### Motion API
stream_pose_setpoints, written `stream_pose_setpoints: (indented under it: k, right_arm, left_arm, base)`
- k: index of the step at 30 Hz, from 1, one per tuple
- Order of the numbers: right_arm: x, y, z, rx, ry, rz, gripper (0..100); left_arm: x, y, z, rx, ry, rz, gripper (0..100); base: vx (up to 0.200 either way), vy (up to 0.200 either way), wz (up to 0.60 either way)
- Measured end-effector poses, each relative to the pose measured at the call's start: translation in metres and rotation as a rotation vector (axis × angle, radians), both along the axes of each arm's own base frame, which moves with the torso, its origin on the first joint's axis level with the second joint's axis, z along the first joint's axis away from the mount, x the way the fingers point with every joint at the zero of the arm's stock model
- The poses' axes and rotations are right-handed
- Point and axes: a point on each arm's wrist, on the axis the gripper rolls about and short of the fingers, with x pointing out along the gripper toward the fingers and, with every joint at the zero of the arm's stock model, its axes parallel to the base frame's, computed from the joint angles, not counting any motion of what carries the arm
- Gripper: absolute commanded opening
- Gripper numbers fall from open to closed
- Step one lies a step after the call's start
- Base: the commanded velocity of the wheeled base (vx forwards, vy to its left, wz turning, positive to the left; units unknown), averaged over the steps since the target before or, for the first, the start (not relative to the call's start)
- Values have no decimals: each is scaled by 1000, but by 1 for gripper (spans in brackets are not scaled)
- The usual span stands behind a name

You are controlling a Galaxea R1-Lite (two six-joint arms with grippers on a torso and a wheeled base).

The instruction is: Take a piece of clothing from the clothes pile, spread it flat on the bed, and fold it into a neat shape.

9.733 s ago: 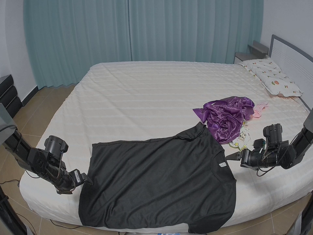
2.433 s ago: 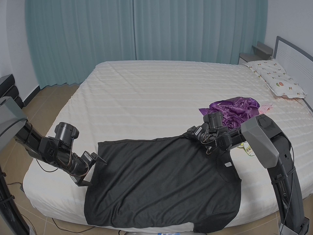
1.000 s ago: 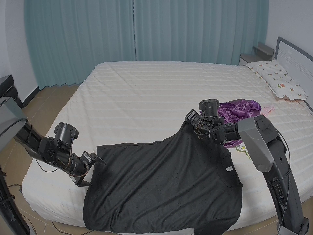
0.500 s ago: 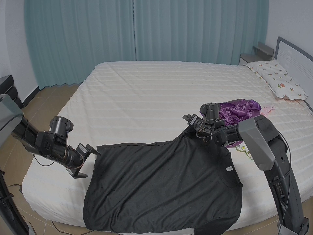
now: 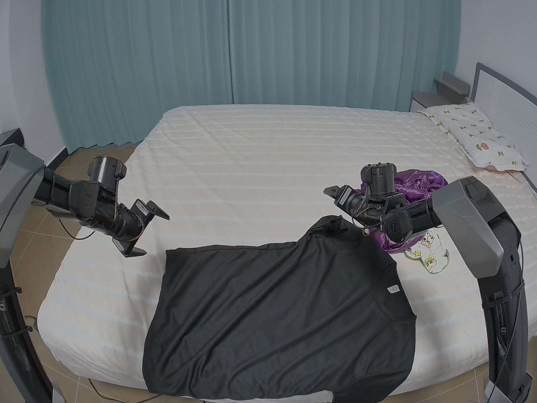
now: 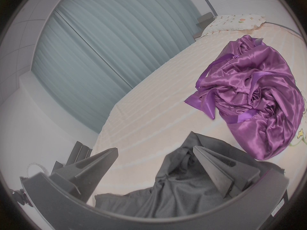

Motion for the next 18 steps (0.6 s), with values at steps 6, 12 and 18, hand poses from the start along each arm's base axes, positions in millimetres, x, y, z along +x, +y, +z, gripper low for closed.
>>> stream_pose_setpoints:
  k: [6,12,18]
  right_arm:
    - [-27,-13,-19,-24,93,-3,100]
    - [-50,-22,-27,-27,110,-5,100]
    - [-59,-26,-25,-28,120,-6,100]
  left_arm:
    - [24,3,-25,70,24,-43,100]
    - [50,4,-48,123,13,-77,100]
    - [68,3,-68,161,3,-117,100]
  base:
    - [0,0,0]
    - [0,0,0]
    - [0,0,0]
